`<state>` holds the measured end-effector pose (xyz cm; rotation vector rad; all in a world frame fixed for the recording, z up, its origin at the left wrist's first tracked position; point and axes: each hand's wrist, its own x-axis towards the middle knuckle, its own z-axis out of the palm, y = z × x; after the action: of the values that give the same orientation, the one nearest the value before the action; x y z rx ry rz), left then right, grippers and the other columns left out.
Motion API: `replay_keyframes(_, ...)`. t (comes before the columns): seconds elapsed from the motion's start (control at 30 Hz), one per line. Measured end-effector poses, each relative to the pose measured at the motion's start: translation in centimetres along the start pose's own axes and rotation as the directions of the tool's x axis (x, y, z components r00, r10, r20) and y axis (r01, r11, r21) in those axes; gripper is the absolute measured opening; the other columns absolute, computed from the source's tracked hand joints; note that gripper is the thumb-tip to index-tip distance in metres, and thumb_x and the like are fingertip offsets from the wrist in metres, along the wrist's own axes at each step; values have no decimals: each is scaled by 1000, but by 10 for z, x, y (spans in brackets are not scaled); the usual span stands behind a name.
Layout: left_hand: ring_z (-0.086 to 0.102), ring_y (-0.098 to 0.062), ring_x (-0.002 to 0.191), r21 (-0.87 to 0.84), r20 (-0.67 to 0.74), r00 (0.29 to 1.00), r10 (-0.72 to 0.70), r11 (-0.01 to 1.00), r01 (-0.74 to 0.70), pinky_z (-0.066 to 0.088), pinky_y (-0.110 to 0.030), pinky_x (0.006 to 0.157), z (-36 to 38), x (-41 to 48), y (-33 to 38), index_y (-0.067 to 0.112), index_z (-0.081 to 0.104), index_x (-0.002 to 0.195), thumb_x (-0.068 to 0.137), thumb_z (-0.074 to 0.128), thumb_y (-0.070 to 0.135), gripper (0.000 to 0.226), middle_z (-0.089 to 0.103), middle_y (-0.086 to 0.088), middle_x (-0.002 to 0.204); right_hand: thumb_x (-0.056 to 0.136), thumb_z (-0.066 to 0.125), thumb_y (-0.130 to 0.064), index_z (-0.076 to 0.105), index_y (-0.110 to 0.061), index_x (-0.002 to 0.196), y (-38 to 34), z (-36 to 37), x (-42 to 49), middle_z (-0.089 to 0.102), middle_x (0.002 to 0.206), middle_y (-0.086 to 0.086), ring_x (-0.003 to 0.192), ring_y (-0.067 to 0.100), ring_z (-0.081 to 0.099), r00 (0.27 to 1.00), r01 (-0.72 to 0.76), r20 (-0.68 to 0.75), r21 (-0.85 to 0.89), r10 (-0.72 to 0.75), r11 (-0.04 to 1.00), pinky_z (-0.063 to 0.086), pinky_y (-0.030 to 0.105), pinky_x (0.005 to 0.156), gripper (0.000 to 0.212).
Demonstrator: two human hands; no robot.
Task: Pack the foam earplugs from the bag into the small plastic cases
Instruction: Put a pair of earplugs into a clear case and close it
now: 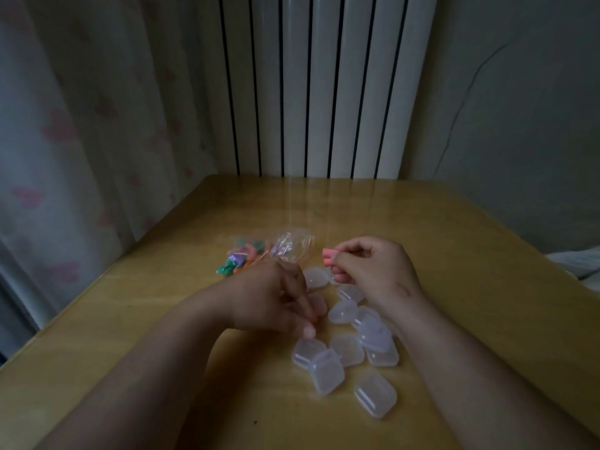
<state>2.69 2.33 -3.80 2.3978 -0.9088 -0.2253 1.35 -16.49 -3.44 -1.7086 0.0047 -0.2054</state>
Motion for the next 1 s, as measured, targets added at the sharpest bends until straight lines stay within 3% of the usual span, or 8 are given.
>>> replay_keyframes(0.17, 47, -4, 106, 112, 188, 982, -1, 993, -20, 37, -10, 86, 0, -2, 6, 36, 76, 106, 69, 86, 41, 39, 51, 8, 112, 84, 70, -2, 71, -2, 82, 0, 1, -2, 77, 81, 1, 76, 22, 72, 1000, 23, -1, -35, -23, 999, 60, 38, 74, 2)
replay_keyframes(0.3, 44, 2, 106, 110, 217, 976, 25, 993, -50, 35, -6, 87, 2, -1, 7, 33, 76, 105, 73, 84, 39, 33, 48, 10, 114, 83, 70, -1, 70, -2, 80, 0, 2, -2, 77, 80, -1, 69, 17, 69, 1000, 3, -5, -42, -3, 999, 59, 39, 74, 3)
replay_keyframes(0.5, 59, 9, 89, -125, 27, 1000, 12, 992, -8, 42, -7, 76, 1, 0, 5, 30, 67, 84, 69, 88, 15, 30, 63, 18, 93, 81, 73, -3, 71, -5, 79, -1, 3, -2, 76, 76, 3, 68, 16, 70, 999, -8, -35, -68, 6, 998, 60, 34, 68, 4)
replay_keyframes(0.63, 67, -17, 69, -411, -73, 996, -50, 911, 16, 55, -33, 60, 2, -1, 2, 25, 67, 90, 75, 80, -2, 34, 69, 3, 81, 82, 71, 1, 67, -7, 80, -3, 0, -1, 73, 69, 6, 58, 12, 67, 999, -39, -26, -59, 37, 998, 57, 26, 57, 9)
replay_keyframes(0.73, 67, -42, 69, -585, -96, 992, -83, 811, 12, 54, -49, 64, 2, -2, -1, 27, 72, 103, 79, 73, -3, 39, 69, -15, 88, 84, 65, 5, 64, -7, 80, -5, -2, -1, 69, 63, 3, 51, 10, 63, 999, -48, -16, -65, 47, 997, 53, 24, 49, 13)
replay_keyframes(0.8, 66, -49, 82, -609, -139, 987, -79, 793, -22, 54, -54, 73, 2, -2, 0, 24, 76, 95, 71, 77, 2, 32, 68, -25, 93, 86, 62, 4, 65, -10, 83, -6, -2, -2, 70, 70, 9, 52, 12, 62, 999, -48, 2, -62, 48, 997, 52, 26, 49, 15)
replay_keyframes(0.9, 66, -26, 103, -620, -226, 973, -52, 778, -103, 52, -37, 91, 1, -4, 4, 23, 77, 77, 63, 84, 7, 22, 69, 5, 96, 87, 59, 5, 71, -13, 81, -6, -3, -3, 71, 77, 12, 57, 13, 61, 998, -44, 46, -70, 47, 997, 53, 27, 54, 23)
replay_keyframes(1.0, 65, -14, 98, -664, -262, 962, -74, 737, -124, 55, -32, 83, 1, -3, 3, 21, 71, 82, 69, 79, -3, 29, 68, 3, 99, 86, 58, 4, 73, -11, 80, -7, -2, -4, 72, 73, 9, 61, 13, 64, 994, -59, 90, -94, 68, 994, 53, 26, 58, 22)
